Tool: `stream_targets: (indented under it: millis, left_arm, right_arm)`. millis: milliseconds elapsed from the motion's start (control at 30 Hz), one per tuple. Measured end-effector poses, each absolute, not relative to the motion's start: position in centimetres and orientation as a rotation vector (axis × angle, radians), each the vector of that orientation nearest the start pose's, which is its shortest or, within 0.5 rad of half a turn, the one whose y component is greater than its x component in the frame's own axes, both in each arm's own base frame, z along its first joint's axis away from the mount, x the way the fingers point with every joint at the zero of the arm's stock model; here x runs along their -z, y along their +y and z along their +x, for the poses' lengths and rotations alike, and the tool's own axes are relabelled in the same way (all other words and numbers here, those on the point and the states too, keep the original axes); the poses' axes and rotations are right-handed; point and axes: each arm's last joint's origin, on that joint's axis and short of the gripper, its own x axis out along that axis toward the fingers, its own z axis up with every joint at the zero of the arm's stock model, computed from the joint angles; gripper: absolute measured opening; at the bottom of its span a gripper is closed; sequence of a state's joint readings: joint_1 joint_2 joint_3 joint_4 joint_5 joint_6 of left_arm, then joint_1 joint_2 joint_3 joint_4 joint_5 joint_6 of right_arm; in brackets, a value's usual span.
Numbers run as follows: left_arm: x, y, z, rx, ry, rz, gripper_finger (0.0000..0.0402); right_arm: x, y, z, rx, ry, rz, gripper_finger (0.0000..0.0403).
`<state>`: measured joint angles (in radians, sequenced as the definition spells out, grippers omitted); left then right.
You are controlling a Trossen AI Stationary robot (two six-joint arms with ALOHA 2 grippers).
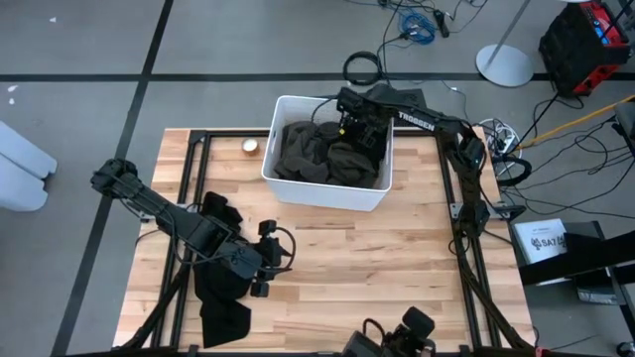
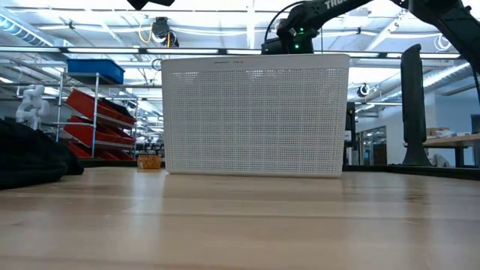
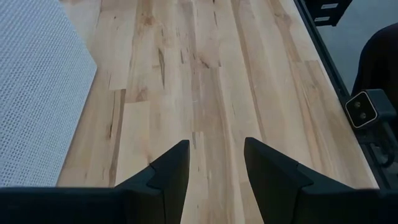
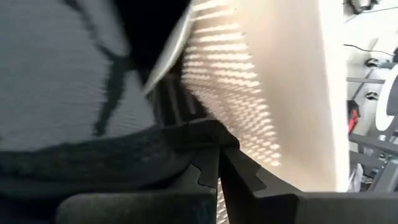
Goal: Fold laundry
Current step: Put the folded black underwear into the white laundry bin
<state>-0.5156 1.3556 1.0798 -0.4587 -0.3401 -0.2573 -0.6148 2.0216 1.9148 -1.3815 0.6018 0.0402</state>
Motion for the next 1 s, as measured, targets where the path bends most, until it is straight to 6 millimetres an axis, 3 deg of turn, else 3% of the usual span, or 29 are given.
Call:
stream_targets:
  millis: [500,667,800,1000]
  left_arm:
    - [-28.8,-13.3,25.4,0.080,0.685,0.061,0.0164]
    - [-28.9,-13.3,25.4,0.080,0.685,0.061,0.0164]
    - [-28.9,-13.3,25.4,0.080,0.684,0.060,0.0164]
    - [-28.9,-13.3,25.4,0.081,0.678,0.056,0.0164]
  right_arm:
    - [-28.4,-27.9,28.3,1.116,1.528,0.107,0.0000]
    - [-28.4,-26.9,28.7,0.948,1.565,0.149,0.0000]
    - [-28.5,-25.8,29.3,0.925,1.604,0.086,0.0005]
    - [-29.9,-23.7,30.2,0.953,1.589,-0.040,0.0057]
